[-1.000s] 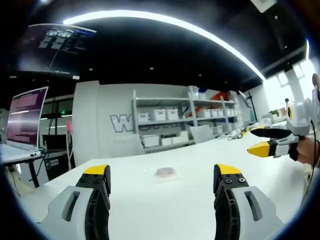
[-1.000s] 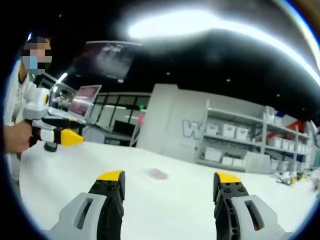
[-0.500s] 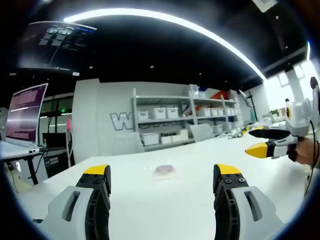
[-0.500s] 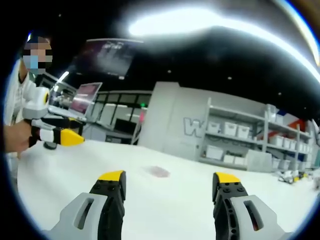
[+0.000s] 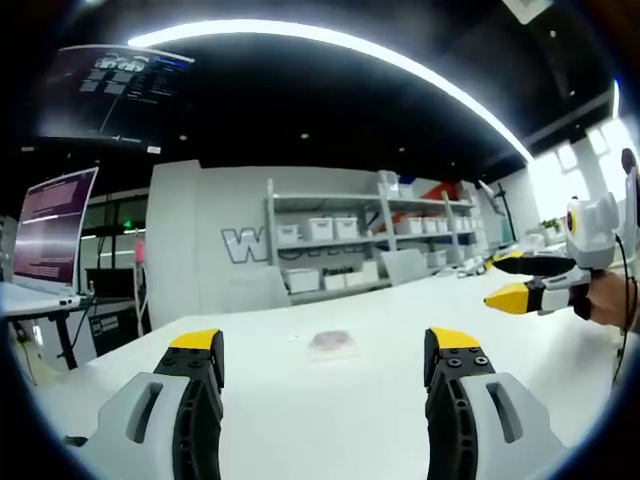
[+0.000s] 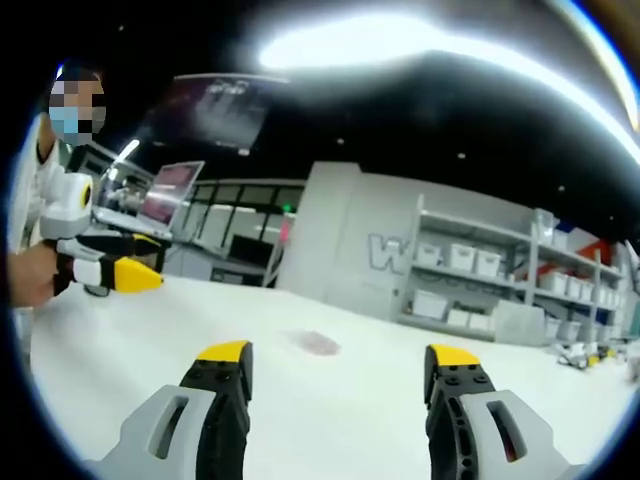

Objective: Open the resealable bag by pulling the two sides of the seal apart until the entire bag opening is separated and visibly accessible.

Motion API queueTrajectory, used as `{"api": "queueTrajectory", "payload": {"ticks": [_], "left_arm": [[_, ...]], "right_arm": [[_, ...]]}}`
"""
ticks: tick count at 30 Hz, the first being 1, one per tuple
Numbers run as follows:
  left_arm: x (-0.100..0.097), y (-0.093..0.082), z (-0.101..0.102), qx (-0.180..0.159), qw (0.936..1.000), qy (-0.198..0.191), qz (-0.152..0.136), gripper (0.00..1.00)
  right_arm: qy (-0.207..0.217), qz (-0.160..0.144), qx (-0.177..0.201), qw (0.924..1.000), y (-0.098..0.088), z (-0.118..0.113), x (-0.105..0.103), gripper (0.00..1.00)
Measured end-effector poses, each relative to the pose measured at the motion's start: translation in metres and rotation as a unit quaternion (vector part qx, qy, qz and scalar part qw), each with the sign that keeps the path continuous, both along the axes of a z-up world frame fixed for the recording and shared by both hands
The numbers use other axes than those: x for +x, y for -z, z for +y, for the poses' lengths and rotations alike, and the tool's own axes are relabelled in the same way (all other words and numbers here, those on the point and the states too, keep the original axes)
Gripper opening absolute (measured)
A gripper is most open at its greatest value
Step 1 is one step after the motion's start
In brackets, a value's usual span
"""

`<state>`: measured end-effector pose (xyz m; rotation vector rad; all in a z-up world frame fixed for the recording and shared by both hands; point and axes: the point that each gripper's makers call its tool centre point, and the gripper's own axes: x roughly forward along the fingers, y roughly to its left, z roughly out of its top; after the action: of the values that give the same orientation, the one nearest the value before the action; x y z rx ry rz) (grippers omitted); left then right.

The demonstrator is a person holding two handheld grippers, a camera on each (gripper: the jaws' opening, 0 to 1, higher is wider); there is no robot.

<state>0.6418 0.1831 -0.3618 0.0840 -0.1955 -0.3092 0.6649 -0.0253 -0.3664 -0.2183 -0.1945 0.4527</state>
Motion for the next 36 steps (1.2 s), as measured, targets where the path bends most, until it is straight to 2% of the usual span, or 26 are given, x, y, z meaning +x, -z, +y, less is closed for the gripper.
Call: {"api": "queueTrajectory", "payload": {"ticks": [36], "left_arm": [[0.005,0.004,-0.003,-0.005,1.0,0.008,0.003,0.82]], "right_arm": [[-0.002,0.015,-0.014,0.9998,0.008,0.007,0.022,0.66]]}}
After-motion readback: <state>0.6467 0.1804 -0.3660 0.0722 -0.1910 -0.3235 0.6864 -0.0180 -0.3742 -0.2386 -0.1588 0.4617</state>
